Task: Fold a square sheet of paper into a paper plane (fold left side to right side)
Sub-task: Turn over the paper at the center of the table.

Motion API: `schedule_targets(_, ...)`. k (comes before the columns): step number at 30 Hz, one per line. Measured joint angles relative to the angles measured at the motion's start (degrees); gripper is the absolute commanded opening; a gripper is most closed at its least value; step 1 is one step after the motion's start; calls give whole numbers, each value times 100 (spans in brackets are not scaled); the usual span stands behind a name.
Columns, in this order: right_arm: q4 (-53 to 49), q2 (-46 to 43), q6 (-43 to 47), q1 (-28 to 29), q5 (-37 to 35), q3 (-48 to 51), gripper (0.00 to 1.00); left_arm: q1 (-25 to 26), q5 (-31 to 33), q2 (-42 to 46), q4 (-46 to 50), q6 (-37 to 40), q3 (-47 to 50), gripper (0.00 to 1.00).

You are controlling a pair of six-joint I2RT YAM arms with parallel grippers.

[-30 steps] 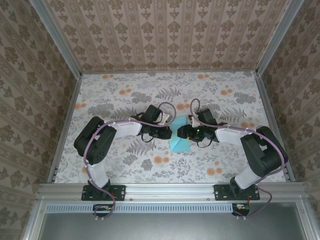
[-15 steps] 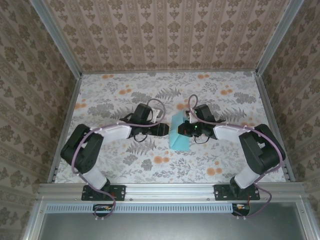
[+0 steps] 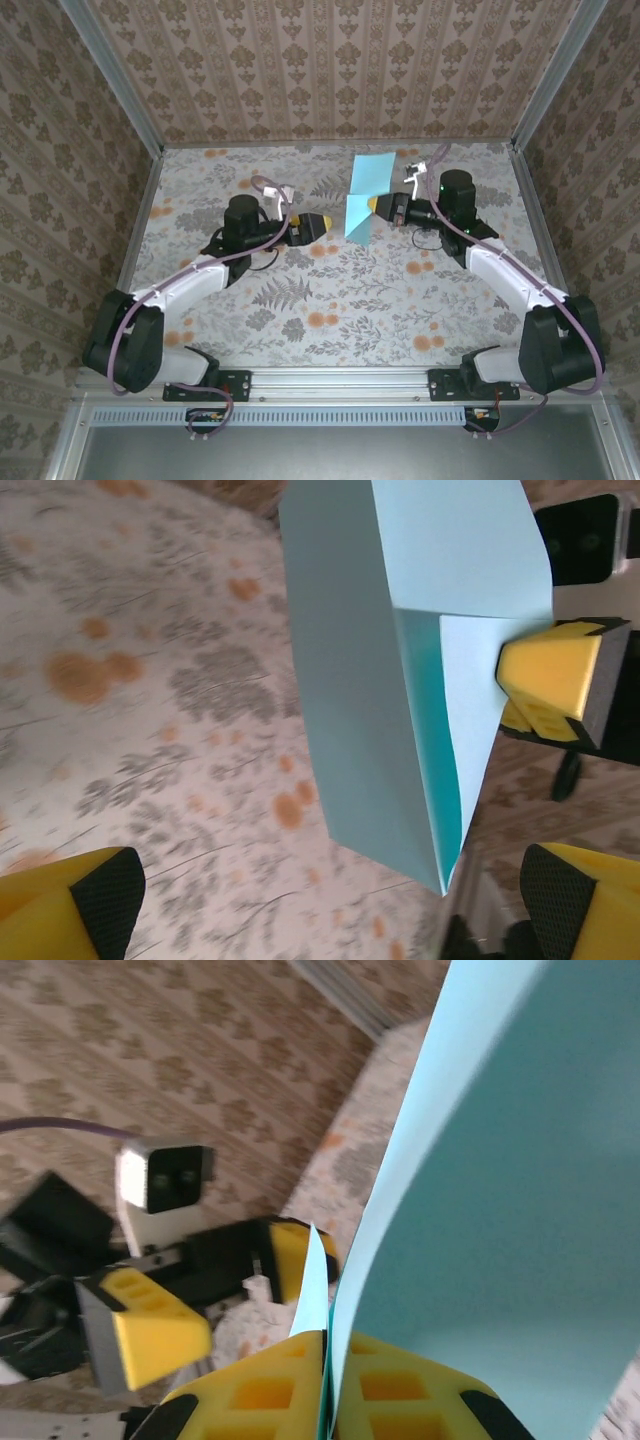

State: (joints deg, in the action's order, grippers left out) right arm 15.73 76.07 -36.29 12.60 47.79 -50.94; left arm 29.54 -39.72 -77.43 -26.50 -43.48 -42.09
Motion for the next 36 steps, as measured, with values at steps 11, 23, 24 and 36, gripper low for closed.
schedule_targets(11,382,-7,-337,238,570,-280,10,297,-793,-514,-1821,-1141,-463,88)
schedule_targets(23,688,-7,-660,321,671,-273,13,426,-918,-621,-1908,-1207,-675,31)
schedule_targets(24,684,-7,-660,321,671,-267,13,424,-916,-619,-1888,-1185,-684,26)
schedule_targets(36,-105,-184,-236,240,273,-79,37,448,-632,-133,-424,-413,-723,2)
